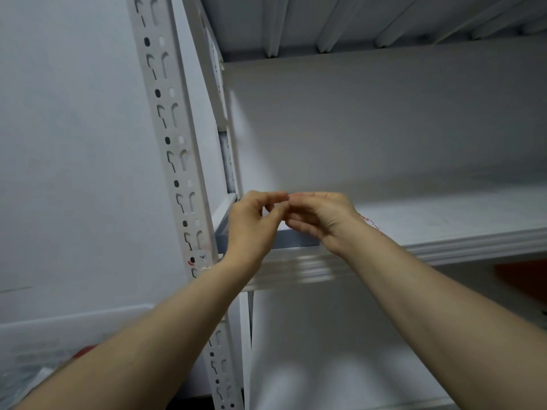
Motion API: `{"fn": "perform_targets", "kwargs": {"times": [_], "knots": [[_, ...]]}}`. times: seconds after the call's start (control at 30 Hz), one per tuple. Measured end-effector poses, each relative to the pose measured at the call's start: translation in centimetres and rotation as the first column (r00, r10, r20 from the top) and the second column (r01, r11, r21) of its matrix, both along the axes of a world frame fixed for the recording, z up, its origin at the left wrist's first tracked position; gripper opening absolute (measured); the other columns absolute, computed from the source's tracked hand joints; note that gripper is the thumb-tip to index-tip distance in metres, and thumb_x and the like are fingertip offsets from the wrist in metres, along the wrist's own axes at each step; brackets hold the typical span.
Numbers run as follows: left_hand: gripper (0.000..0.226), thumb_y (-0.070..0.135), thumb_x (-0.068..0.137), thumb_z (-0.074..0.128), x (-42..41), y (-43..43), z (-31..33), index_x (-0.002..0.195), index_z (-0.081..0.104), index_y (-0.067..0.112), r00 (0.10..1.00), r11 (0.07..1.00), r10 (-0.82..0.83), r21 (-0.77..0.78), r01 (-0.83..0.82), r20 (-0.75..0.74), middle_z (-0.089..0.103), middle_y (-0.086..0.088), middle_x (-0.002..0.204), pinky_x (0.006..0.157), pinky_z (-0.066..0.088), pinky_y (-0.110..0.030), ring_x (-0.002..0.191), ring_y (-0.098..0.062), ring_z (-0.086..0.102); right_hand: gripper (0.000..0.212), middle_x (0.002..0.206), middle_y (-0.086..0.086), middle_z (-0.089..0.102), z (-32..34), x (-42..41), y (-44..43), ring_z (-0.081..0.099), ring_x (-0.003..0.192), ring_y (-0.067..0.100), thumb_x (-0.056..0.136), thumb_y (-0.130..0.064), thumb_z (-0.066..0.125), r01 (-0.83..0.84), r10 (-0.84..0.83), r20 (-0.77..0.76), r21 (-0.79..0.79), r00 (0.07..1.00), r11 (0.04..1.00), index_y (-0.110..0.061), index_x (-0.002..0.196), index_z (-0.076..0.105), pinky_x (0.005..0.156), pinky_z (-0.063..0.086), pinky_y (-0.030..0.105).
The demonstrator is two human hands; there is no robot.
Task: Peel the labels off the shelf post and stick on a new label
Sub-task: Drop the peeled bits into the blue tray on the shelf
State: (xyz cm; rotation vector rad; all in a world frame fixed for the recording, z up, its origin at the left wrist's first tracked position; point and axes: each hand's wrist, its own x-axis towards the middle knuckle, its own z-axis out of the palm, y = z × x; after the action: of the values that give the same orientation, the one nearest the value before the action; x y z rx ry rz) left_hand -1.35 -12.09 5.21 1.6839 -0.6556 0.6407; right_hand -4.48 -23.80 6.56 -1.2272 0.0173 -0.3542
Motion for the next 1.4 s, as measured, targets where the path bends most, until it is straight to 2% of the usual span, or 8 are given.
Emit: {"fn": "perform_targets", "kwargs": {"times": [0.13,0.27,0.5,0.67,0.83,1.07,1.2,1.4], "knots": [[0.016,0.018,0.084,0.068,0.7,0.3,-0.3,0.098,0.074,0.017,0.969,0.982,0.105,0.129,-0.136,0.224,0.051,0.014,0.072,0.07,0.04,-0.023,0.075,-0.012,0.051,0.011,0.08,0.015,0.068,0.0,0.1,0.0,0.07,0.06,0.018,0.082,-0.005,0.065,-0.104,0.11,-0.021,0.188,0.994,0.977,0.0,0.092,0.064,0.055,0.059,0.027],[0.019,0.026,0.081,0.071,1.1,0.9,-0.3,0.099,0.074,0.023,0.946,0.955,0.17,0.192,-0.228,0.275,0.044,0.015,0.069,0.063,0.034,-0.014,0.076,-0.01,0.045,0.024,0.085,0.017,0.069,0.1,0.2,0.1,0.07,0.067,0.02,0.09,-0.014,0.048,-0.171,0.182,-0.047,0.174,0.982,0.97,0.0,0.088,0.067,0.058,0.06,0.029],[0.01,0.022,0.083,0.069,1.0,1.5,0.0,0.089,0.075,0.016,0.992,0.994,0.103,-0.015,-0.104,-0.072,0.069,-0.004,0.084,0.083,0.052,-0.035,0.081,-0.018,0.061,0.019,0.089,0.014,0.073,0.9,-0.7,0.9,0.072,0.084,0.023,0.085,-0.012,0.055,-0.085,0.086,-0.005,-0.201,0.996,0.976,-0.002,0.091,0.07,0.077,0.058,0.03],[0.01,0.018,0.087,0.064,-0.1,1.0,1.0,0.089,0.071,0.011,0.948,0.971,-0.118,-0.235,0.048,-0.295,0.066,0.008,0.078,0.065,0.041,-0.01,0.075,0.002,0.059,0.009,0.083,0.013,0.072,0.7,-0.9,0.8,0.071,0.074,0.021,0.08,-0.007,0.068,-0.007,0.014,0.048,-0.136,0.999,0.991,-0.003,0.089,0.067,0.071,0.059,0.027],[0.013,0.02,0.088,0.064,-1.0,0.4,1.1,0.075,0.068,0.021,0.927,0.948,-0.244,-0.273,0.166,-0.283,0.067,0.013,0.07,0.054,0.043,0.001,0.061,0.016,0.06,0.011,0.068,0.007,0.071,0.6,-1.0,1.0,0.07,0.061,0.015,0.076,0.002,0.07,-0.028,0.029,0.053,-0.02,0.998,0.999,0.0,0.088,0.068,0.065,0.059,0.023],[0.012,0.019,0.087,0.062,-1.2,0.4,1.5,0.089,0.073,0.015,0.936,0.973,-0.188,-0.189,0.135,-0.298,0.066,0.009,0.079,0.068,0.039,-0.012,0.082,-0.001,0.057,0.011,0.058,0.004,0.065,1.1,-0.7,0.8,0.061,0.046,0.008,0.075,0.004,0.069,0.136,-0.135,0.062,-0.013,0.989,0.991,-0.006,0.077,0.066,0.054,0.054,0.017],[0.013,0.017,0.086,0.062,-1.2,0.6,1.8,0.09,0.074,0.012,0.936,0.972,-0.164,-0.215,0.098,-0.311,0.06,0.014,0.07,0.066,0.039,-0.01,0.07,0.006,0.054,0.008,0.062,0.006,0.06,1.3,-0.8,0.3,0.056,0.048,0.01,0.077,0.003,0.066,0.191,-0.193,0.082,0.034,0.978,0.981,-0.006,0.078,0.066,0.052,0.054,0.017],[0.026,0.014,0.088,0.059,-1.2,0.7,1.6,0.112,0.069,0.017,0.986,0.994,-0.09,-0.077,0.08,-0.139,0.059,0.007,0.092,0.074,0.04,-0.01,0.087,-0.005,0.055,0.013,0.059,0.003,0.062,1.4,-1.2,0.5,0.059,0.052,0.011,0.078,0.005,0.065,0.12,-0.097,0.115,-0.215,0.989,0.969,-0.009,0.078,0.067,0.062,0.055,0.022]]}}
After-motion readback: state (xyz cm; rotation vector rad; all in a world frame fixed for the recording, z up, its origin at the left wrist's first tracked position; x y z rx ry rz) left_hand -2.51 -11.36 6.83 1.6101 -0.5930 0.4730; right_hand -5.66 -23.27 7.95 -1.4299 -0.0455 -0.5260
